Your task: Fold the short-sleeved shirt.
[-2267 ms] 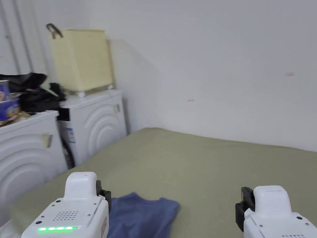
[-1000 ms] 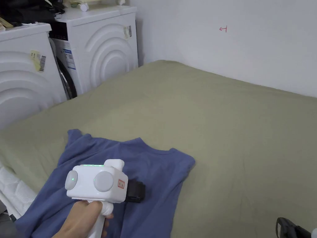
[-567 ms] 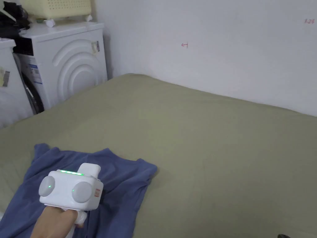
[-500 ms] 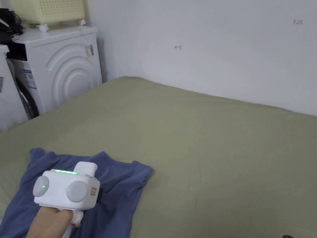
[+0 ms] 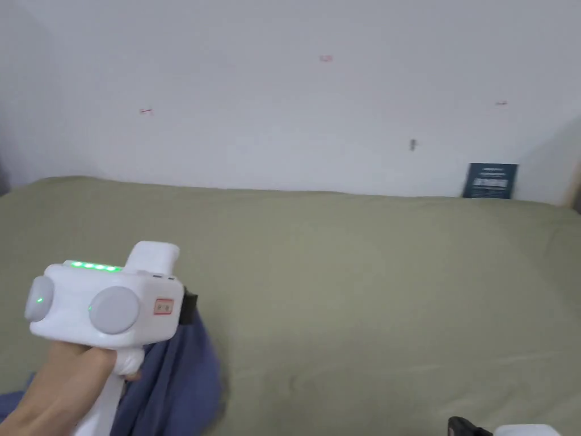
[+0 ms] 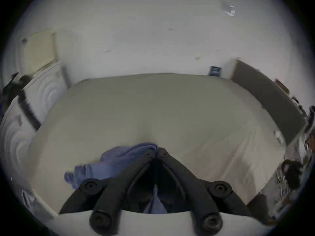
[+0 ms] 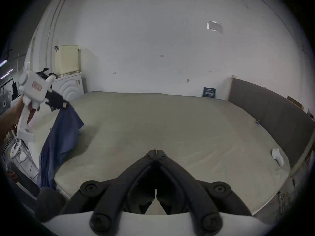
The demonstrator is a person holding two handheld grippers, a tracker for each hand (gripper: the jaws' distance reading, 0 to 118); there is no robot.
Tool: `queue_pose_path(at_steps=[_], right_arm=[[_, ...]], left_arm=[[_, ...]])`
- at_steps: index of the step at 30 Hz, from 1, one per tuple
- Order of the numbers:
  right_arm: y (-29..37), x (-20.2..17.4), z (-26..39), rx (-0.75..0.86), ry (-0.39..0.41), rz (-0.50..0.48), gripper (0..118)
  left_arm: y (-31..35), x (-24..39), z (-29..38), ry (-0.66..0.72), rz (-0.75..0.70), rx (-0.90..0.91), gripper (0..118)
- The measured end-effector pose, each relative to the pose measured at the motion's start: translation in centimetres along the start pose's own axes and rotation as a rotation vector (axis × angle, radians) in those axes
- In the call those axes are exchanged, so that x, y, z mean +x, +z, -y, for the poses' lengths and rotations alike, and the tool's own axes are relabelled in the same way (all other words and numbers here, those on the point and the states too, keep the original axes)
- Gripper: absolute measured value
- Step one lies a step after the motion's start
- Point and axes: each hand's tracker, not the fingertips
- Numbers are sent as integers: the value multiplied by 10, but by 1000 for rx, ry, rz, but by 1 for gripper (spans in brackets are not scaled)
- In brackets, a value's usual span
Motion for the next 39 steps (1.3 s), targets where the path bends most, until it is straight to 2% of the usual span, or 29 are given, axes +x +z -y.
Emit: queue_pose_path(at_steps=[8, 13, 17, 18, 20, 21, 25, 27, 29, 30, 31, 32, 33, 34, 39], right_arm=[[2, 45, 5, -14, -49, 120, 1], [-8, 62, 14, -50, -76, 163, 1], [-16, 70, 19, -79, -86, 178, 1], [-17, 71, 20, -83, -86, 179, 1], [-19, 72, 19, -91, -80, 178, 1], [-18, 71, 19, -90, -74, 176, 1], [-16, 67, 12, -62, -66, 161, 1], [-11, 63, 7, -37, -55, 148, 1], [-5, 57, 3, -2, -50, 138, 1], [-2, 54, 1, 12, -45, 132, 1], [1, 51, -1, 31, -35, 129, 1], [4, 48, -3, 44, -24, 131, 1], [7, 44, -5, 54, -17, 130, 1], [11, 41, -7, 67, -12, 121, 1], [27, 22, -10, 108, 11, 102, 1]], left_arm=[[-78, 186, -48, -144, 322, -18, 0], [-155, 258, -18, -159, 373, -165, 0], [-207, 265, 23, -122, 331, -281, 0], [-212, 261, 29, -113, 329, -276, 10], [-208, 248, 35, -70, 339, -275, 102], [-204, 241, 36, -69, 336, -291, 118], [-130, 195, 35, -3, 292, -143, 110], [-71, 167, 43, 5, 233, -14, 102], [-11, 138, 53, 30, 146, 107, 76], [20, 124, 62, 54, 109, 187, 53], [51, 111, 72, 58, 74, 251, 53], [73, 101, 81, 70, 11, 291, 44], [96, 90, 91, 84, -46, 325, 26], [118, 80, 102, 95, -69, 356, 0], [185, 42, 140, 140, -189, 415, 0]])
